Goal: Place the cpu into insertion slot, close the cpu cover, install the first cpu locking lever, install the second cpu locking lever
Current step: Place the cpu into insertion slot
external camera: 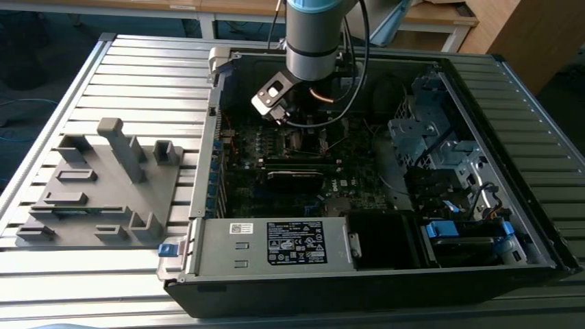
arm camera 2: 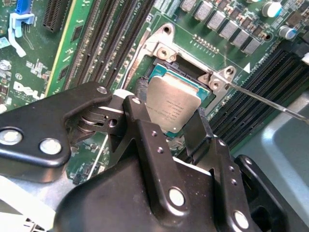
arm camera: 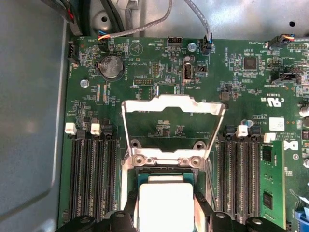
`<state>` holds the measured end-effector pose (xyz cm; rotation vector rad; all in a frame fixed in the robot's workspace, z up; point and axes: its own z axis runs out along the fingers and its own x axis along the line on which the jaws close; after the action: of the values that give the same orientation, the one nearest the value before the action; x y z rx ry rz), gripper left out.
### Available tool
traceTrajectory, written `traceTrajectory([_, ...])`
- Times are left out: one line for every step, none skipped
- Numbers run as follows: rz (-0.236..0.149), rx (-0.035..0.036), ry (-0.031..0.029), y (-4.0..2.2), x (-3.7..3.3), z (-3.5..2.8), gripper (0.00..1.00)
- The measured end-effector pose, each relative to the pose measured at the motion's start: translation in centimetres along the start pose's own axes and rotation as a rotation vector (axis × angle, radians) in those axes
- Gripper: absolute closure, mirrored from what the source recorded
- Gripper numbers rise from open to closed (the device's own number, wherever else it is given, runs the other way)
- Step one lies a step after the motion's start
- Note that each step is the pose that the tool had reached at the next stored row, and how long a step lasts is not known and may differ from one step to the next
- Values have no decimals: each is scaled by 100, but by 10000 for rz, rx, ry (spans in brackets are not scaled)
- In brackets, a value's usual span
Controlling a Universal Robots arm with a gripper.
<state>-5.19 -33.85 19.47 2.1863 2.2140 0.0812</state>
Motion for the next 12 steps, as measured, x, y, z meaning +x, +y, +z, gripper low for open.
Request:
traceTrajectory([10,-1,0,0,0,3,46])
traceTrajectory([18,0,-1,0,0,6,46])
traceTrajectory([25,0,-1,0,0,11,46])
traceTrajectory([33,2,-5,-1,-1,13,46])
traceTrajectory([41,2,-7,-1,-1,15,46])
traceTrajectory([49,3,-9,-1,-1,17,46])
traceTrajectory([55,3,-9,-1,-1,18,46])
traceTrajectory([59,1,-8,-1,-1,20,46])
traceTrajectory([64,0,-6,-1,-1,22,46])
traceTrajectory([68,0,-6,-1,-1,23,46])
traceTrajectory([71,0,-7,-1,-1,23,46])
traceTrajectory([72,0,-7,-1,-1,24,46])
